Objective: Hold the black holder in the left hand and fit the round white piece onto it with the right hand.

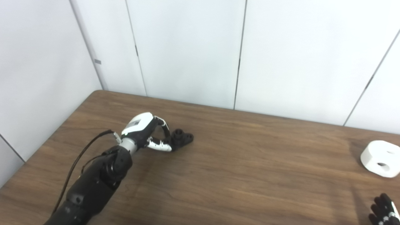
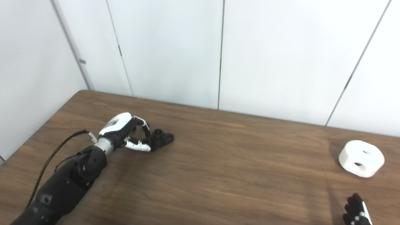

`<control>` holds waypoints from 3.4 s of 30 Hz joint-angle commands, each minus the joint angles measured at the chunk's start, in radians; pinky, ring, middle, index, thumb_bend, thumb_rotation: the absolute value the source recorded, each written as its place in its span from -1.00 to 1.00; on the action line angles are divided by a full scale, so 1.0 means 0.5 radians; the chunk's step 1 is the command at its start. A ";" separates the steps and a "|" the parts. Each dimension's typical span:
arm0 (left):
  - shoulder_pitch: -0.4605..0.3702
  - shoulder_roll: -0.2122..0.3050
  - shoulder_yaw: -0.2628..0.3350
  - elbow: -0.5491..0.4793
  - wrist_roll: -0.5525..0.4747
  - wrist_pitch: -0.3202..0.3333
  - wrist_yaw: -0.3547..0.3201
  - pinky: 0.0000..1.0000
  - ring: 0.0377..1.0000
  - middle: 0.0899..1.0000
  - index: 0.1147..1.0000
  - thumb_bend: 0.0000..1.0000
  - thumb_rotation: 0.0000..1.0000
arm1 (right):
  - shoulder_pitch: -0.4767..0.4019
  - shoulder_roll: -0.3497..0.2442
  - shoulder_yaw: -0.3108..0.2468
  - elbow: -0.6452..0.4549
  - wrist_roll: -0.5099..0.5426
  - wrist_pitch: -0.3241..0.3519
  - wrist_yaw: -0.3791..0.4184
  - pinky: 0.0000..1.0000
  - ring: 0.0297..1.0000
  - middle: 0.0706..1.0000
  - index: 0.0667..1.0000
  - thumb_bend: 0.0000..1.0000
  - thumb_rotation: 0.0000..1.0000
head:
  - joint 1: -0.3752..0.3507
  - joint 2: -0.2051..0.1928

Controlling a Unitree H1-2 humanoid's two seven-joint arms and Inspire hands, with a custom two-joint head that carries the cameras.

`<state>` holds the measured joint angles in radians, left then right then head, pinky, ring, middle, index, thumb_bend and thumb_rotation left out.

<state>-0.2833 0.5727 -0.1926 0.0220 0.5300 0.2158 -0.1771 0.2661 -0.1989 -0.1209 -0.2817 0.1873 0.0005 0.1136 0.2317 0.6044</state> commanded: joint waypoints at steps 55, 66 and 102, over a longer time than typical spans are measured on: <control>0.584 -0.559 -0.417 -0.876 0.492 -0.382 -0.506 0.85 0.75 0.55 -0.16 0.04 -0.88 | -0.070 0.160 0.200 -0.394 -0.284 0.377 -0.234 1.00 0.93 0.90 1.00 0.18 1.00 | -0.647 0.498; 0.658 -0.624 -0.337 -0.818 0.357 -0.239 -0.521 0.90 0.78 0.59 -0.16 0.03 -0.89 | -0.106 0.175 0.194 -0.404 -0.285 0.393 -0.280 1.00 0.91 0.91 0.97 0.15 1.00 | -0.686 0.456; 0.662 -0.500 -0.378 -0.559 0.435 -0.515 -0.323 0.89 0.79 0.59 -0.16 0.03 -0.88 | -0.874 -0.252 -0.154 -0.656 -1.204 0.938 -0.012 0.76 0.79 0.80 0.79 0.24 -0.18 | -0.940 0.217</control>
<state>0.0343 0.2962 -0.3770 -0.2977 0.7076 -0.0658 -0.3196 -0.1385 -0.3038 -0.1814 -0.5948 -0.3888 0.4695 0.0927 -0.2393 0.7118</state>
